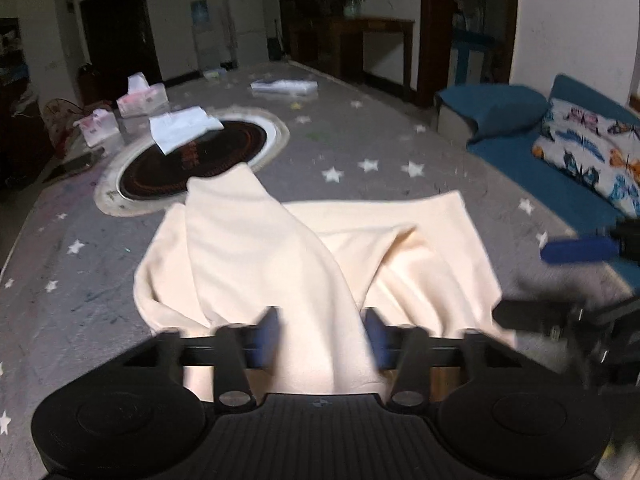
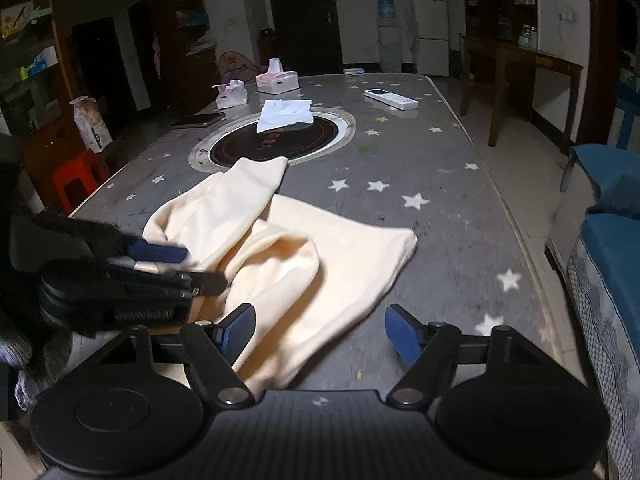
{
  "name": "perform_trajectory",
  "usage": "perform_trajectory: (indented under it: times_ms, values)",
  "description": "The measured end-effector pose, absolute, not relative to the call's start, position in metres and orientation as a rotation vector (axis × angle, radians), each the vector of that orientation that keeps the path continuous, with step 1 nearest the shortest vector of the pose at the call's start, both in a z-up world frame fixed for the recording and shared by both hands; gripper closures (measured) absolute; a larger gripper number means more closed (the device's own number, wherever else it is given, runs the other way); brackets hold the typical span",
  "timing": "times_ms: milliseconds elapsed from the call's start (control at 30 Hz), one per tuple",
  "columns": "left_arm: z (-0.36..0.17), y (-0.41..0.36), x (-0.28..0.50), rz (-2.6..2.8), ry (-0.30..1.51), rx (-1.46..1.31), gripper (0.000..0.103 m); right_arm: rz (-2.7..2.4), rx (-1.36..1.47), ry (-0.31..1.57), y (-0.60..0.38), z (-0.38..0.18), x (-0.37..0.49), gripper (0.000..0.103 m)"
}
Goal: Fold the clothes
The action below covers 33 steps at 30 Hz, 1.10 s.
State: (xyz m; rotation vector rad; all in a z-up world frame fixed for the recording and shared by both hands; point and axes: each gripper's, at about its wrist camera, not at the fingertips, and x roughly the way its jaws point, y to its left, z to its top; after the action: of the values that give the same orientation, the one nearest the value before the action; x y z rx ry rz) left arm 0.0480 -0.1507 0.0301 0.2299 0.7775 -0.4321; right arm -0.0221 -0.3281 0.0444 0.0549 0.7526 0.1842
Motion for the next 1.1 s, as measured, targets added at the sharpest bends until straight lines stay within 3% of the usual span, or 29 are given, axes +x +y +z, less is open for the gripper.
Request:
perform_trajectory:
  times_ms: [133,433,633,700,867,1100]
  values:
    - [0.03,-0.133,0.047,-0.429,0.775,0.187,0.097,0.21,0.046,0.761,-0.327,0.042,0.001,0.038]
    - [0.059,-0.064,0.022,-0.303,0.686,0.047,0.1,0.251,-0.009,0.806,-0.304,0.025,0.05,0.051]
    - [0.066,-0.01,-0.008,-0.203,0.675,-0.031,0.1,0.279,-0.041,0.829,-0.292,0.017,0.061,0.072]
    - [0.067,0.007,-0.019,-0.173,0.678,-0.052,0.1,0.283,-0.044,0.822,-0.291,0.019,0.059,0.087]
    - [0.056,0.037,-0.045,-0.117,0.729,-0.097,0.1,0.277,-0.043,0.788,-0.294,0.027,0.05,0.099]
    - [0.042,0.056,-0.072,-0.096,0.804,-0.112,0.099,0.308,-0.09,0.77,-0.29,0.037,0.033,0.095]
